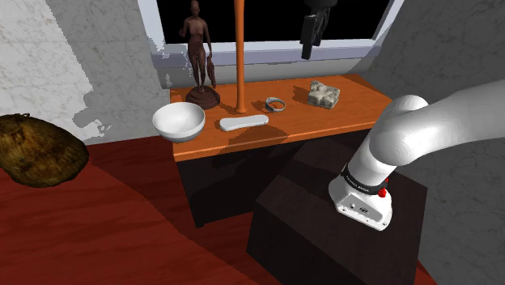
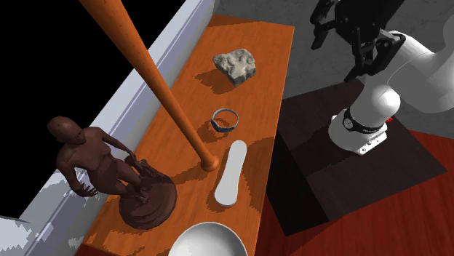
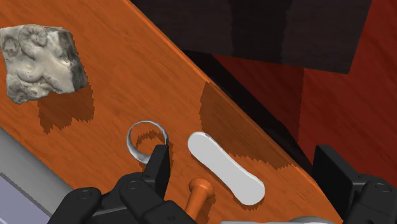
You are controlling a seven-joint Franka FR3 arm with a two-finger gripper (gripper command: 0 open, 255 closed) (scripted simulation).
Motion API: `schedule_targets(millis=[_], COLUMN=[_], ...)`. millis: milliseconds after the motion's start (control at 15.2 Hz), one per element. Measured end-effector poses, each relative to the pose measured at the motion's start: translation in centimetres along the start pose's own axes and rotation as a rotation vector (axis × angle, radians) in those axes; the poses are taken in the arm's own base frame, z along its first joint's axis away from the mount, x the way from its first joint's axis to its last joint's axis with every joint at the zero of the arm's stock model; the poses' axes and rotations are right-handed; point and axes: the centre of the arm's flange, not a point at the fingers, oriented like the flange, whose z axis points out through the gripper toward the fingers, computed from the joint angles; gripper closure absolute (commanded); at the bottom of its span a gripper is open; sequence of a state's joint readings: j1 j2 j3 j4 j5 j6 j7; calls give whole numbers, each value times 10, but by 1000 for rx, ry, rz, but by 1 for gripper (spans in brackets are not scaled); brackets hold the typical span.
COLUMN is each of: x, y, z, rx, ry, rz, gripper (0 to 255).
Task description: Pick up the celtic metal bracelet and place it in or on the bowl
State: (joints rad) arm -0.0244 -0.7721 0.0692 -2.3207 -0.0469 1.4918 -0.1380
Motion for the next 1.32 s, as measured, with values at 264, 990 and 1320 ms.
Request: schedule_targets(millis=[264,990,1320], x=[8,48,74], y=[10,70,91], z=[23,147,204], rx=[7,44,62], ry=[12,80,112], rz=[-6,-42,-60], gripper=[0,0,0])
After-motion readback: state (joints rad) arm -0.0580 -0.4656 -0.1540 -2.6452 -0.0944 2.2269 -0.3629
